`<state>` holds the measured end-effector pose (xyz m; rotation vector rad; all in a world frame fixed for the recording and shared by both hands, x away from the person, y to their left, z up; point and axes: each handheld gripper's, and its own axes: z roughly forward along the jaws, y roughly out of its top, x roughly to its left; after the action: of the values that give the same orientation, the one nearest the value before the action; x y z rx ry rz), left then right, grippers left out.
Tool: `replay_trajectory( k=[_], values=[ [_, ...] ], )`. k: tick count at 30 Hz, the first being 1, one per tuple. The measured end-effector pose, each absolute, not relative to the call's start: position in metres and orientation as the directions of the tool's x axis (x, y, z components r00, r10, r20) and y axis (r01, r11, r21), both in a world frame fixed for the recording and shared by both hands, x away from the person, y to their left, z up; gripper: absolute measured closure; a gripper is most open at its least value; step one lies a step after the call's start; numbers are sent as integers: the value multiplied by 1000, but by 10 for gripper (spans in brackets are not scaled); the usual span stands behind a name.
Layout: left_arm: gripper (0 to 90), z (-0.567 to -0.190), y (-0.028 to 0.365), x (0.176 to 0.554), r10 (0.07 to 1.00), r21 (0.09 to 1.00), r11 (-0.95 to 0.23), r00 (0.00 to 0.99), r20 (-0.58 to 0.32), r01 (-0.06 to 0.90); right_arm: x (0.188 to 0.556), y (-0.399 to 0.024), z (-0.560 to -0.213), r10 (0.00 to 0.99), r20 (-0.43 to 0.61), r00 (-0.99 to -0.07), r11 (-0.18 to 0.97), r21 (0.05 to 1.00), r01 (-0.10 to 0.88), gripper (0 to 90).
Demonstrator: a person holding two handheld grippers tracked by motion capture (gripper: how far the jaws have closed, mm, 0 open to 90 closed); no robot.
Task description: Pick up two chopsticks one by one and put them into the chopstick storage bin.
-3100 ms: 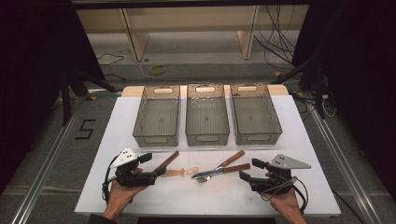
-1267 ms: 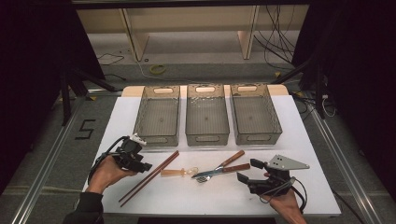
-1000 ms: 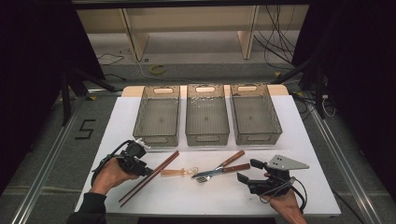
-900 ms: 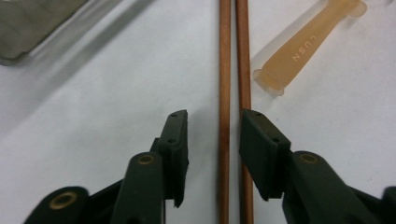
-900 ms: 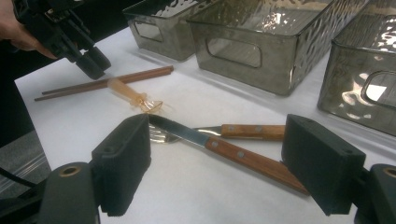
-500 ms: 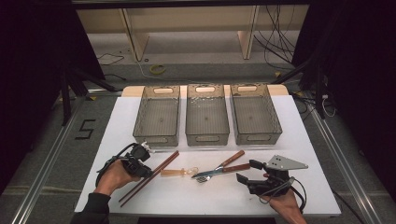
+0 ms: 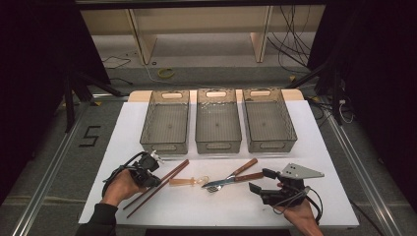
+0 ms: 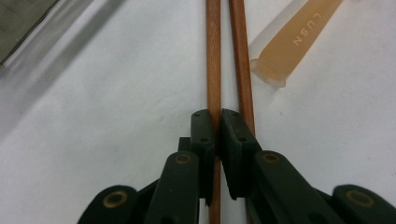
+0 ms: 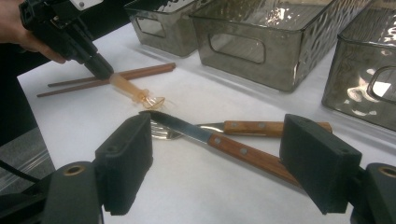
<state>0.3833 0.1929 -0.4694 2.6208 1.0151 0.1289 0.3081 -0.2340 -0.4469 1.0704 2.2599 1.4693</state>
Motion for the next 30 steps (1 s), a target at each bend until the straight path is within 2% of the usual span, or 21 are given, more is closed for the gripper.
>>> replay_trajectory(
  k=[8, 19, 25, 30],
  values=[
    [835, -465, 196, 383, 665, 357, -694, 747, -16, 625, 308, -234, -447, 689, 185, -701, 224, 865, 449, 265],
    [836, -438, 204, 377, 660, 467, -652, 750, -37, 597, 309, -235, -447, 687, 195, -700, 219, 863, 455, 267],
    [836, -424, 210, 377, 658, 550, -597, 749, -81, 584, 308, -234, -447, 683, 196, -703, 216, 866, 451, 267],
    [836, -417, 213, 383, 658, 581, -570, 746, -99, 580, 309, -235, -448, 683, 199, -703, 212, 867, 451, 266]
  ],
)
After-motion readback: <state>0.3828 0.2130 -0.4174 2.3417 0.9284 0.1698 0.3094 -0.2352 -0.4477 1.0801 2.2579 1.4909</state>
